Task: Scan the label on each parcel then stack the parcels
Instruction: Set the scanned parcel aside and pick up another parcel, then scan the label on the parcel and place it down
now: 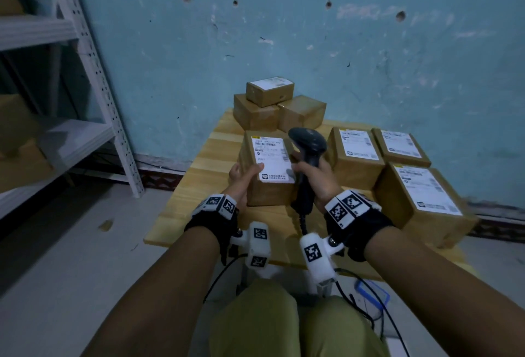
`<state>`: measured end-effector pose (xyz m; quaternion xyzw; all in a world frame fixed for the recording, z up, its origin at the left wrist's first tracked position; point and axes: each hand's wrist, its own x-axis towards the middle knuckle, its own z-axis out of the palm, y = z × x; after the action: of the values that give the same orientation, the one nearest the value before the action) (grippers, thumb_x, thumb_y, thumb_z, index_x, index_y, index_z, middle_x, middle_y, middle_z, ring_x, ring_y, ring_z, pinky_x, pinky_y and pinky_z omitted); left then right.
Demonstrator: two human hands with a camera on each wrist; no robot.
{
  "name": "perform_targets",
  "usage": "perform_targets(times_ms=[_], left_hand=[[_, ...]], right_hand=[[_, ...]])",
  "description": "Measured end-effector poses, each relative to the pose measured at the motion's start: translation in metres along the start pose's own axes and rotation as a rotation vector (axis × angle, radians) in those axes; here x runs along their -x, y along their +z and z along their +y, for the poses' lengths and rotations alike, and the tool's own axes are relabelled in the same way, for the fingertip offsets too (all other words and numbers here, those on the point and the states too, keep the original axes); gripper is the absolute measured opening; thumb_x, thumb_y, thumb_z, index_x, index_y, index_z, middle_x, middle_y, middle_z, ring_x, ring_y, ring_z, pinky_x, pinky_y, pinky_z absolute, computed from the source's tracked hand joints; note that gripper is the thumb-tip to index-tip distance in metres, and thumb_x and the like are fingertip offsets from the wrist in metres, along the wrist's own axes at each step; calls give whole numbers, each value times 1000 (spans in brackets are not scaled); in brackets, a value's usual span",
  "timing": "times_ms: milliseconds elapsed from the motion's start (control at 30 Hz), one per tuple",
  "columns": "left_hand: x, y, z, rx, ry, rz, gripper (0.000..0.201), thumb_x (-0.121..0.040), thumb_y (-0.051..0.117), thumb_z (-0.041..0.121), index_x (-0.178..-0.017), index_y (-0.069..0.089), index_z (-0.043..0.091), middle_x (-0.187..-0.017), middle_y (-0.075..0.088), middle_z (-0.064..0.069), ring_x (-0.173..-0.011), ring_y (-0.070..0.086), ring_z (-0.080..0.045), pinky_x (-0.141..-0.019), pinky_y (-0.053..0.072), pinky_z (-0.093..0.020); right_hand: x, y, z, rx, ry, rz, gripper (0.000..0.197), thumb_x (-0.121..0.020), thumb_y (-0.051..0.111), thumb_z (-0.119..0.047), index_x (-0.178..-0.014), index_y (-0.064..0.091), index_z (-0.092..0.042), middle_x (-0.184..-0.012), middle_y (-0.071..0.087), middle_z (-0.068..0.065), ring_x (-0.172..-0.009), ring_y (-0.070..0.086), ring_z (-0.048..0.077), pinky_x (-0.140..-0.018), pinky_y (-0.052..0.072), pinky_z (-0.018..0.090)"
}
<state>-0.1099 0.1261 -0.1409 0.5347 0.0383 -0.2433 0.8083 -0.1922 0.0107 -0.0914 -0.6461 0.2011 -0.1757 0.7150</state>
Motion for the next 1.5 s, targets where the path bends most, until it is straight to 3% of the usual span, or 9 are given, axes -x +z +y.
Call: perform_targets(times_ms=[200,300,400,533,667,833,1033,1333,1500], left_hand=[[-2,-11,1,164,-11,-52,94,-77,68,8,-149,6,7,-137,48,-25,-115,55,-33,-73,56,-44],[-2,-10,-4,148,36,-41,72,-87,55,-3,-146,14,4,-138,48,-23,-111,54,-31,-81,53,-43],[-4,-9,-7,150,90,-38,62,-86,52,-8,-142,26,3,-137,49,-22,-108,54,-30,-83,48,-43],[-4,-8,-11,118,145,3,66,-83,56,-11,-141,29,6,-138,49,-18,-116,52,-29,-90,44,-41],[-3,-7,-14,68,212,11,75,-82,56,-14,-144,22,11,-143,44,-14,-130,44,-29,-95,42,-38],[-7,-9,-20,-95,208,-35,87,-78,59,-17,-147,15,10,-145,42,-14,-132,42,-29,-108,36,-52],[-12,-11,-21,-144,189,-50,68,-76,67,-9,-136,37,0,-132,54,-20,-120,54,-35,-100,43,-57],[-16,-10,-21,-117,189,-54,66,-78,67,-4,-137,37,1,-132,55,-19,-119,55,-35,-98,46,-52],[-17,-11,-21,-107,185,-54,70,-79,67,-1,-140,33,3,-133,54,-17,-116,56,-34,-80,53,-43]], right_hand=[[1,4,0,50,-14,-56,39,-87,52,7,-125,48,2,-110,61,20,-83,61,22,-73,50,25],[3,3,-1,44,-8,-87,39,-88,55,2,-126,49,-1,-114,63,17,-95,62,25,-76,51,25],[8,-1,-9,-16,-6,-77,29,-90,56,-6,-119,53,-5,-87,63,3,-72,63,9,-58,49,17],[18,-16,-30,-71,40,-158,3,-93,53,-21,-96,51,-19,-79,59,4,-68,58,16,-56,47,29],[29,-36,-41,-29,39,-217,25,-92,51,-38,-98,45,-14,-62,46,5,-47,45,14,-46,41,26],[51,-46,-39,62,40,-300,61,-66,46,-68,-88,44,-11,-50,39,2,-37,36,13,-42,31,23],[69,-44,-28,73,51,-305,62,-74,27,-76,-87,53,-22,-49,40,4,-36,36,14,-41,30,22],[80,-36,-24,77,57,-297,55,-84,20,-71,-88,49,-24,-47,42,2,-36,36,13,-41,31,20],[84,-32,-27,115,35,-281,53,-86,20,-69,-88,49,-25,-47,42,2,-37,37,14,-41,31,22]])
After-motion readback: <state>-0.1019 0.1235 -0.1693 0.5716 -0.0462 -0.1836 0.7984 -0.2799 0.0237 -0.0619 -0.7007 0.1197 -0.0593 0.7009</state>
